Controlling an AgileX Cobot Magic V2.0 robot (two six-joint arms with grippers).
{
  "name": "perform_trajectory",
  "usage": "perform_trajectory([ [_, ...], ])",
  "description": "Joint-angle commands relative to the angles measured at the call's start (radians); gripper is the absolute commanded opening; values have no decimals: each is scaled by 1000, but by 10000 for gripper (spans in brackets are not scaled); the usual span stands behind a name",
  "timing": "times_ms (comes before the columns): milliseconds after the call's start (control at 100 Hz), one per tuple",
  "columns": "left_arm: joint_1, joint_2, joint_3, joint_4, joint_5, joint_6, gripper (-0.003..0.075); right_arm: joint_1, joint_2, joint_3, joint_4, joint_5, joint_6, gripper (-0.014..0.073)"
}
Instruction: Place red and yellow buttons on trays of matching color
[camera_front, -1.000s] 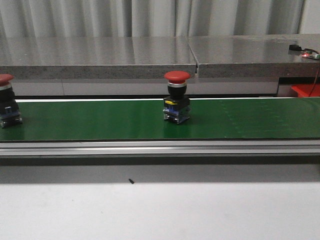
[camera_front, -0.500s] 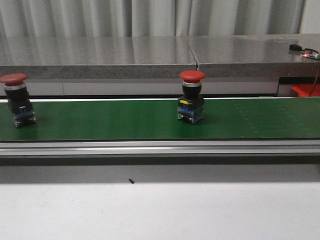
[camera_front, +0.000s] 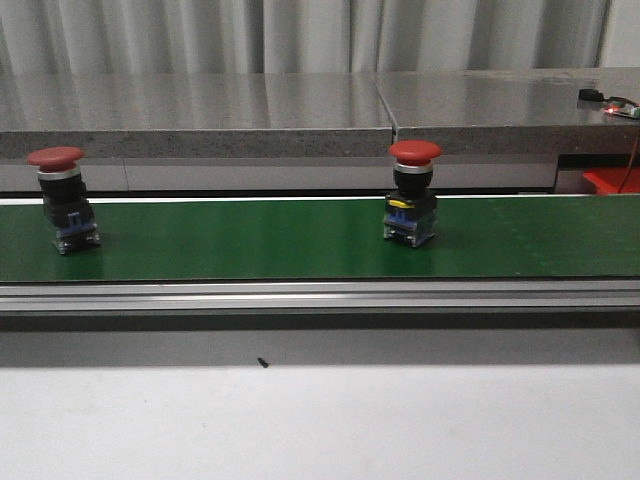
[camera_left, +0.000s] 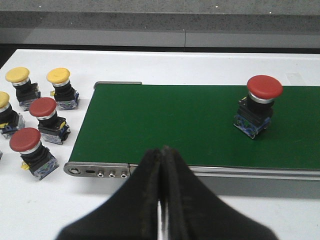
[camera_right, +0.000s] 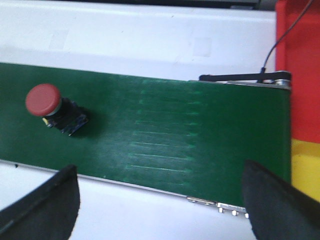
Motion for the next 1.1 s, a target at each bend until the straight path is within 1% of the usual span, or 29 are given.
perform_trajectory([
  [0,-6,4,-28,-7,-76,-1,-20,-1,41,-72,68,11,-76,652],
  [100,-6,4,-28,-7,-76,-1,-20,30,110,-119,73,50,-109,652],
  [160,-6,4,-28,-7,-76,-1,-20,68,150,-138,73,53,-128,652],
  [360,-6,4,-28,-7,-76,-1,-20,185,259,-190,23,9,-129,652],
  [500,-6,4,-28,-7,-76,-1,-20,231,332,-217,-9,-11,-129,652],
  [630,-6,4,-28,-7,-76,-1,-20,246,394,-247,-50,-14,-128,652],
  [850,-6,4,-28,-7,-76,-1,-20,246,462,-286,-49,-16,-128,652],
  [1090,-6,4,-28,-7,-76,-1,-20,246,519,-288,-49,-46,-128,652],
])
